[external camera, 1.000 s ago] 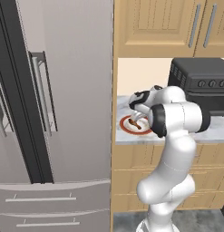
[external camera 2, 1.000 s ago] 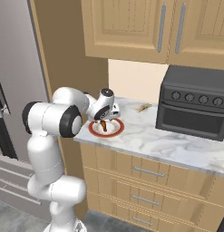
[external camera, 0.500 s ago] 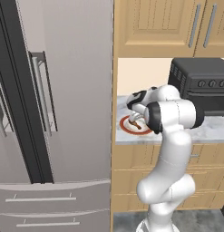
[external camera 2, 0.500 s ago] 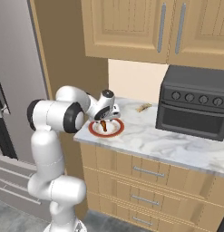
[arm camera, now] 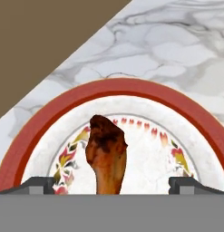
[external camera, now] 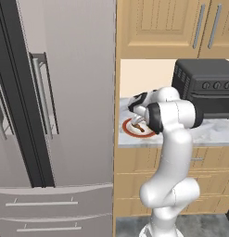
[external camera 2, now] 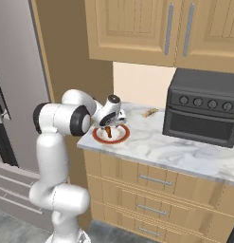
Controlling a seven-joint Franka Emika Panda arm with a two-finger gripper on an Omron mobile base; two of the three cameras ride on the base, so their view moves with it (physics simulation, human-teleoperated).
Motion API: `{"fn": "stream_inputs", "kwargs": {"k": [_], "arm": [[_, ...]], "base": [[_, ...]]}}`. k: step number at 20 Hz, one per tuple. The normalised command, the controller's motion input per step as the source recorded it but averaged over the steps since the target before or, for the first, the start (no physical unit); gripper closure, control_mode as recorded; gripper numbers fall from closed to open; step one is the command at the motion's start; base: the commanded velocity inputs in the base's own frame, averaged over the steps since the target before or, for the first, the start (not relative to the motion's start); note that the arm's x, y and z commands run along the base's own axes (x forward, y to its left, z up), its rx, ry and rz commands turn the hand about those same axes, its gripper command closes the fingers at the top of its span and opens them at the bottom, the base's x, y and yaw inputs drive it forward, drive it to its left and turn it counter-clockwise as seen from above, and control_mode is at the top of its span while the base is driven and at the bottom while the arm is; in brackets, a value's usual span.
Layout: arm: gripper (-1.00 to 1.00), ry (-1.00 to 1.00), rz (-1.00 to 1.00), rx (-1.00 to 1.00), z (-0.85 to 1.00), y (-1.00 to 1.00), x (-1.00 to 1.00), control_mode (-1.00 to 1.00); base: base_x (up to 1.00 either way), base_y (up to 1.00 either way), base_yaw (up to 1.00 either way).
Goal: Pick the chicken drumstick from the counter and place it in the microwave. Then turn on the microwave.
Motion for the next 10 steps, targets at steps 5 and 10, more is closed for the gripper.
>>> {"fn": "stream_inputs", "kwargs": {"k": [5, 10], "arm": [[-1.0, 0.0, 0.0, 0.0, -0.15, 0.02, 0.14, -1.0], [-1.0, 0.0, 0.0, 0.0, -0.19, 0.04, 0.07, -1.0]], "base": [[0.0, 0.0, 0.0], [0.0, 0.0, 0.0]]}}
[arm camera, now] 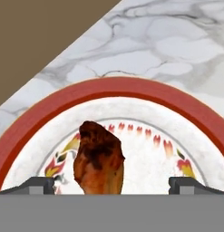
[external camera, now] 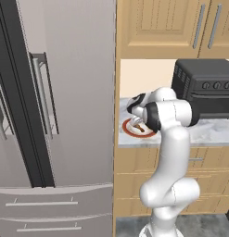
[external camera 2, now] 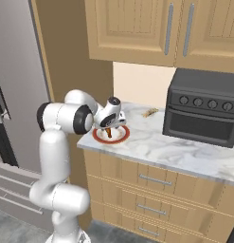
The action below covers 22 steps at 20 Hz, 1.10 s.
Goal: Pick the chicken drumstick from the counter and place it in the microwave. Then turn on the microwave.
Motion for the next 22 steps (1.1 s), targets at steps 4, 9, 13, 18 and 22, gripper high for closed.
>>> {"fn": "stream_inputs", "kwargs": {"k": [4, 9, 13, 18, 22], "arm": [[-1.0, 0.0, 0.0, 0.0, -0.18, 0.04, 0.05, -1.0], [-1.0, 0.0, 0.0, 0.0, -0.18, 0.02, 0.05, -1.0], [-1.0, 0.0, 0.0, 0.0, -0.17, 0.01, 0.1, -1.0], [-1.0, 0.0, 0.0, 0.0, -0.16, 0.0, 0.12, -1.0], [-1.0, 0.0, 0.0, 0.0, -0.12, 0.0, 0.13, -1.0]], "base": [[0.0, 0.0, 0.0], [0.0, 0.0, 0.0], [0.0, 0.0, 0.0], [0.0, 0.0, 0.0], [0.0, 0.0, 0.0]]}}
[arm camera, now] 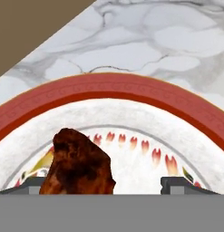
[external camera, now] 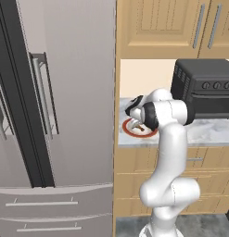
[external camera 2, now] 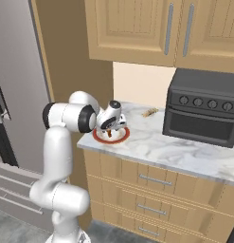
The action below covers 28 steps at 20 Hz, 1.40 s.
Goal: Pick the chicken drumstick from the counter and place it in the microwave. Then turn on the microwave.
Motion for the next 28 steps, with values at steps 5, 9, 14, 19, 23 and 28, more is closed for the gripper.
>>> {"fn": "stream_inputs", "kwargs": {"k": [5, 9, 14, 19, 23, 28], "arm": [[1.0, 0.02, 0.0, 0.0, -0.04, 0.0, 0.05, -1.0], [1.0, 0.02, 0.0, 0.0, -0.03, 0.0, 0.0, -1.0], [1.0, 0.04, 0.0, 0.0, -0.1, -0.01, -0.04, -1.0], [1.0, -0.07, 0.0, -0.03, 0.02, -0.11, -0.32, -1.0], [1.0, -0.22, 0.0, -0.05, 0.25, -0.18, -0.52, -1.0], [1.0, -0.26, -0.02, -0.06, 0.32, -0.15, -0.58, -1.0]], "base": [[0.0, 0.0, 0.0], [0.0, 0.0, 0.0], [0.0, 0.0, 0.0], [0.0, 0.0, 0.0], [0.0, 0.0, 0.0], [0.0, 0.0, 0.0]]}}
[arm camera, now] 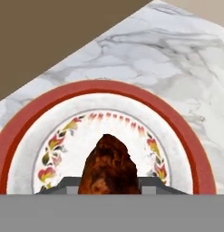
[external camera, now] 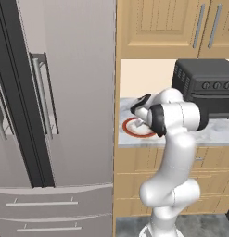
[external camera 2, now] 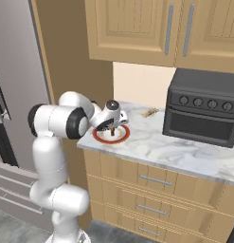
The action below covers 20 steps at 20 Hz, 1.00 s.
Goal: Pick the chicken drumstick from the counter and place it in the microwave. Then turn on the microwave.
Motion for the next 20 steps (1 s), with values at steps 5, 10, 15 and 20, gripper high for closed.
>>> {"fn": "stream_inputs", "kwargs": {"k": [5, 10, 15, 20], "arm": [[1.0, -0.22, -0.03, -0.04, 0.43, -0.15, -0.58, -1.0], [1.0, -0.18, -0.03, -0.01, 0.56, -0.21, -0.57, -1.0], [1.0, -0.12, -0.02, 0.0, 0.59, -0.23, -0.52, -1.0], [1.0, -0.1, -0.02, 0.0, 0.56, -0.14, -0.58, -1.0]], "base": [[0.0, 0.0, 0.0], [0.0, 0.0, 0.0], [0.0, 0.0, 0.0], [0.0, 0.0, 0.0]]}}
